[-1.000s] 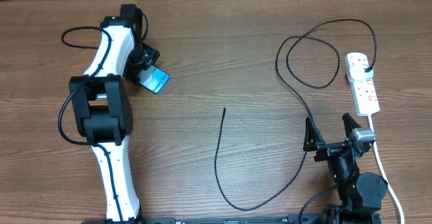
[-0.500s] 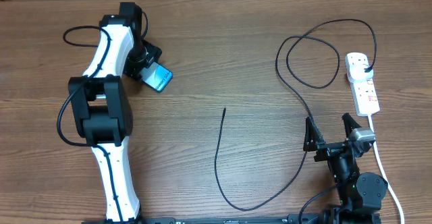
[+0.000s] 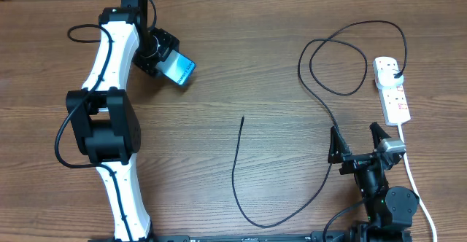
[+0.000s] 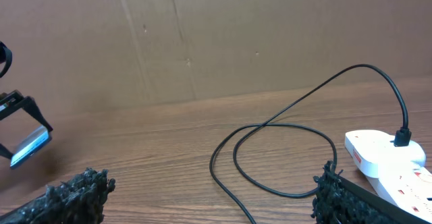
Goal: Plug charger to phone and switch on socket
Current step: 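Lift the phone with the left gripper and tilt it upright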
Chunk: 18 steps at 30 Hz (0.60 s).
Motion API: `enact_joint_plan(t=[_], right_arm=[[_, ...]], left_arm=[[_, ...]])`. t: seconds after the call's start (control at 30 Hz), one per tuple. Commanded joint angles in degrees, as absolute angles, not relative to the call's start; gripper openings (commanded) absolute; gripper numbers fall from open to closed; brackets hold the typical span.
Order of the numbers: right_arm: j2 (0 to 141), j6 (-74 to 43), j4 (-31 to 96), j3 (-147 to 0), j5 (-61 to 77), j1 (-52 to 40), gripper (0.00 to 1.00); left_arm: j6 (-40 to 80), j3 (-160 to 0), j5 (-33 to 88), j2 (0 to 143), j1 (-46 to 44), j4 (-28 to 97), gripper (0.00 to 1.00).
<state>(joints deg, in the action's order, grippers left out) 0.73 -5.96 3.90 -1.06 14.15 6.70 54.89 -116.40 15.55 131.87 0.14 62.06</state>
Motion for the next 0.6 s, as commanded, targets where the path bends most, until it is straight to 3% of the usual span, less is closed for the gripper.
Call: enact_joint_plan(t=[0.0,0.57], right_arm=[[0.16,-5.78,3.57,-0.45,13.54,6.37,1.0],[0.16,-5.78,3.57,-0.45,13.54,6.37,1.0]], left_arm=[[53.78,-117.93,25.23,129.05,0.3,60.97,0.04],[54.19,-117.93,51.66,129.05,-0.69,59.77,0.04]])
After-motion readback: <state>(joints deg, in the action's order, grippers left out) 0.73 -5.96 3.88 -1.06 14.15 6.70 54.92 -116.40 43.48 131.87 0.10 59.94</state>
